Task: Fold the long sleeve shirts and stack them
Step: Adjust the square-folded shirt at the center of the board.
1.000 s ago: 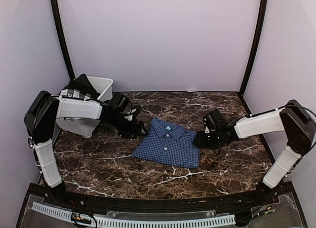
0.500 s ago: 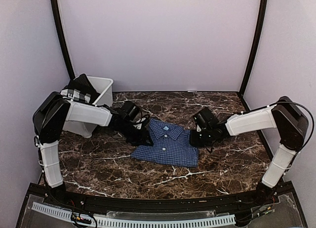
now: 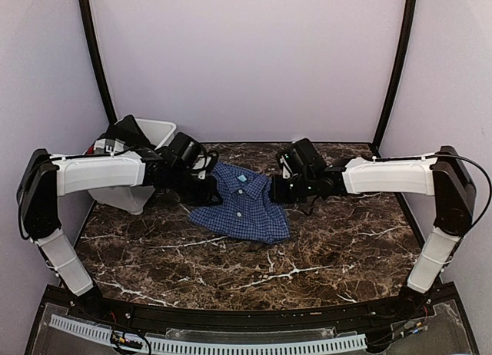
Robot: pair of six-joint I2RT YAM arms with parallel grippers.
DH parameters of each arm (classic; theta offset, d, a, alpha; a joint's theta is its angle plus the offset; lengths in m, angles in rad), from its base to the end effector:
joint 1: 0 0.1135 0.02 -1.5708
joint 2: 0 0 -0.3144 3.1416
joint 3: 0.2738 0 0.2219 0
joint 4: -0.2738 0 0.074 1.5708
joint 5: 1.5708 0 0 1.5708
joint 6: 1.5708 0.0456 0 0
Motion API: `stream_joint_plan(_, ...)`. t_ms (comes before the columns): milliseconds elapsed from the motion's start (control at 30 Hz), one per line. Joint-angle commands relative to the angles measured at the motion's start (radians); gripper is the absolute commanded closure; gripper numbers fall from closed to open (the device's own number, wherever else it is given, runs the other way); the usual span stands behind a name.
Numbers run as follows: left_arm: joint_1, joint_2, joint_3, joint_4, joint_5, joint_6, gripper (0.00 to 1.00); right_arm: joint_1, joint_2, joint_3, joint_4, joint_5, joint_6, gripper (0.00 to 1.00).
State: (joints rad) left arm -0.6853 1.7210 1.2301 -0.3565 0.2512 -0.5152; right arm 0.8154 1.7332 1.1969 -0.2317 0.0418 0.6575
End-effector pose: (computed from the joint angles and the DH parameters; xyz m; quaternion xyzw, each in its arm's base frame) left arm 0.2731 -0.2379 0.2880 0.1230 0.9208 -0.2950 0.2235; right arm 0.2558 0.2689 0.2831 -0.0644 0.9181 0.2481 0.3023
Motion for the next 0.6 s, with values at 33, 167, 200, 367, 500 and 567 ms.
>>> stream_joint_plan(33, -0.03, -0.1, -0.033, -0.084, -0.09, -0.037, 0.97, -0.009, -0.001, 0.006, 0.01, -0.07, -0.032, 1.0)
stream_joint_plan(167, -0.029, -0.072, -0.007, -0.103, -0.148, -0.036, 0.58, -0.086, -0.01, -0.075, 0.03, -0.126, -0.062, 1.0)
stream_joint_plan(200, -0.022, -0.062, 0.005, -0.103, -0.156, -0.028, 0.46, -0.113, -0.013, -0.101, 0.031, -0.125, -0.072, 1.0)
stream_joint_plan(367, 0.032, -0.025, 0.007, -0.07, -0.11, -0.008, 0.31, -0.21, 0.009, -0.195, 0.044, -0.139, -0.102, 1.0)
stream_joint_plan(500, 0.039, -0.001, 0.004, -0.039, -0.072, 0.0, 0.36, -0.213, 0.017, -0.187, 0.016, -0.12, -0.113, 0.79)
stream_joint_plan(567, 0.039, 0.011, 0.004, -0.025, -0.047, 0.001, 0.43, -0.213, -0.001, -0.182, 0.004, -0.097, -0.114, 0.67)
